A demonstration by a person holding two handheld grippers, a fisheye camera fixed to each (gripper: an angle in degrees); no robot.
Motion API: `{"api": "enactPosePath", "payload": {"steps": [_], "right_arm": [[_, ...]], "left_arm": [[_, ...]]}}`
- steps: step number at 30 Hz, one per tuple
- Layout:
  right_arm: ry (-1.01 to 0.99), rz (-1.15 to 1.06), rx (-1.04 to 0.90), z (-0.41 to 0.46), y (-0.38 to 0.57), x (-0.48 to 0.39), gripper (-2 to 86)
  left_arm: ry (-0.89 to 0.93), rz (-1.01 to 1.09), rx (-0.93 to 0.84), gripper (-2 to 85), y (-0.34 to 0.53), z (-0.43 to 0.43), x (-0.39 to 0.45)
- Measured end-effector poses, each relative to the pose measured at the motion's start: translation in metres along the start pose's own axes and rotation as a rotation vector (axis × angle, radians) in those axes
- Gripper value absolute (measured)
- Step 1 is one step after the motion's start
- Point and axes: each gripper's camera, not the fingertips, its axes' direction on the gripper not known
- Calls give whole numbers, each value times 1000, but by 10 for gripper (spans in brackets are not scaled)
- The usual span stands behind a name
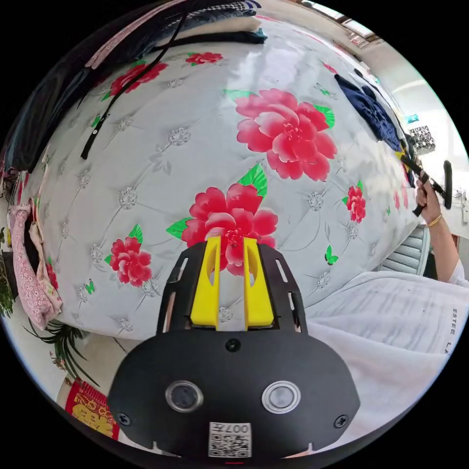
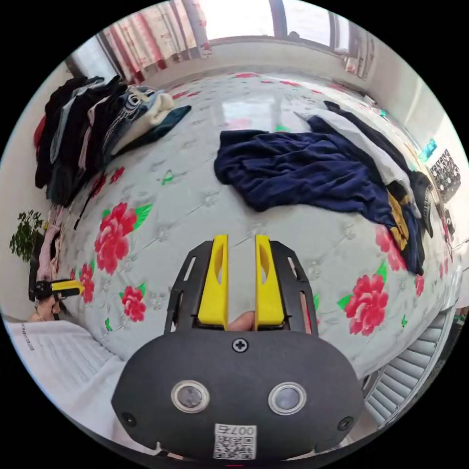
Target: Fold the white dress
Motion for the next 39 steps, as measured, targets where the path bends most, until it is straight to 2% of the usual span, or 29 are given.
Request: {"api": "enactPosePath", "payload": {"steps": [5, 13, 15, 19, 22, 24, 27, 30, 34, 39], "right_arm": [[44, 190, 41, -33, -130, 173, 73], [251, 334, 21, -19, -258, 297, 100], [202, 384, 41, -18, -272, 316, 96], [125, 503, -94, 7, -288, 346, 41], [-24, 599, 115, -25, -268, 344, 12], [-106, 601, 210, -46, -255, 332, 5], [-125, 397, 270, -88, -238, 268, 0], [-227, 174, 302, -131, -205, 177, -2], [-301, -145, 216, -163, -133, 3, -2], [-460, -425, 44, -151, -35, -196, 3]], "left_arm": [[-97, 6, -2, 73, -5, 50, 10], [-75, -21, -35, 73, -13, 112, -16], [-85, -26, -49, 73, -15, 127, -21], [-93, -31, -60, 73, -15, 145, -30], [-88, -35, -55, 73, -11, 156, -40], [-89, -27, -45, 73, -6, 162, -46], [-85, -15, -21, 74, 3, 167, -55], [-77, -20, 17, 76, 16, 168, -65], [-61, -51, 113, 72, 41, 164, -75], [86, 0, 390, 76, 91, 106, -80]]}}
